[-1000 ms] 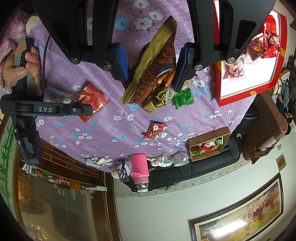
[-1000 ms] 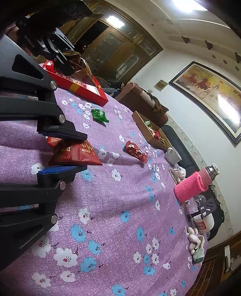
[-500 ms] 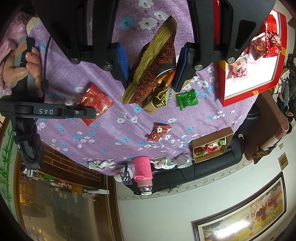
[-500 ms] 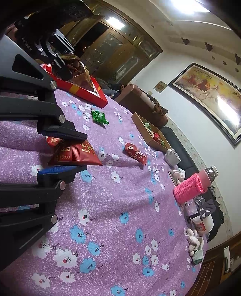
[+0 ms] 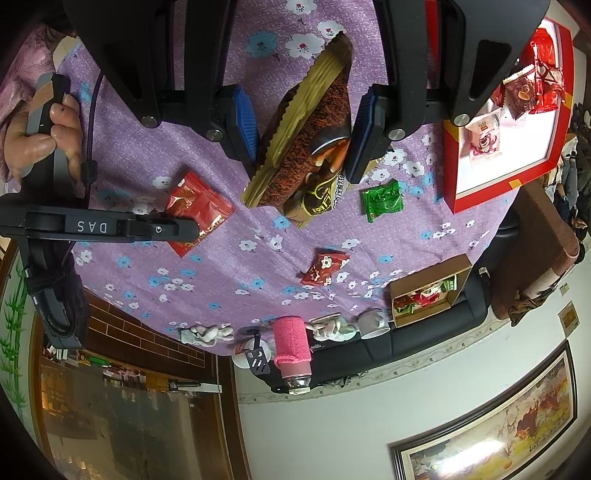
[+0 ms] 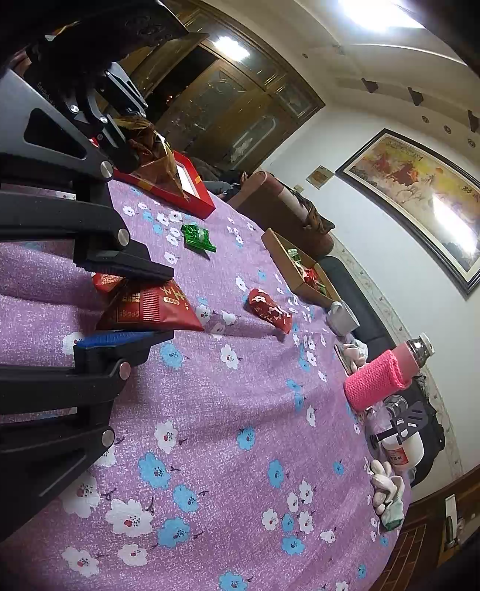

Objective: Organize snacks
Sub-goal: 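Carry the red packet in the right gripper and brown-gold bag in the left toward the tray, then open both grippers over the red-rimmed tray to drop both packets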

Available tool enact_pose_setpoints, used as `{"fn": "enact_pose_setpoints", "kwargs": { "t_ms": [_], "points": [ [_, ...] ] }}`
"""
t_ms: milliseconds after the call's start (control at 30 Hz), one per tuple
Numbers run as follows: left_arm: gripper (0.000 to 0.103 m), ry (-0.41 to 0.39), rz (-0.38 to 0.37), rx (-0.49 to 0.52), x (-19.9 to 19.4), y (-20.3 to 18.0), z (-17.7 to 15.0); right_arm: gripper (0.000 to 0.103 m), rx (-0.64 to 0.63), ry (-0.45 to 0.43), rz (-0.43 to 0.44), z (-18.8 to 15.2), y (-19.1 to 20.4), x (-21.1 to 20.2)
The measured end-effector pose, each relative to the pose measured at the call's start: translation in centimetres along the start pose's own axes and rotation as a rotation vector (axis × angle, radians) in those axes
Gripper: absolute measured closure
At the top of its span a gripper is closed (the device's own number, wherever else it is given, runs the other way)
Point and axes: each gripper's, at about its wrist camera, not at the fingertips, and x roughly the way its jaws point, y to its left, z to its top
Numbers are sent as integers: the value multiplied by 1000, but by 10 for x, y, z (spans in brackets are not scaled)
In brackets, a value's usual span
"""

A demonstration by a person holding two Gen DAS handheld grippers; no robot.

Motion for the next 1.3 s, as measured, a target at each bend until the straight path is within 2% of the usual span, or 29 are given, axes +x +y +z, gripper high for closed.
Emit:
{"fn": "enact_pose_setpoints", "kwargs": {
  "t_ms": [567,733,833,967,1300],
  "points": [
    [60,-25,-19,-30,-8,9,-2,77,9,0,-11,0,-1,0],
    [60,-61,-18,-55,-22,19,-3,77,5,4,-35,1,1,2],
    [60,-87,10,-88,-34,34,-4,77,-18,14,-65,0,8,5],
    [60,-118,72,-136,-51,64,-7,77,-18,25,-33,4,22,10],
    [60,-138,246,-275,-82,148,-43,78,-174,57,91,36,115,48]
  ]
}}
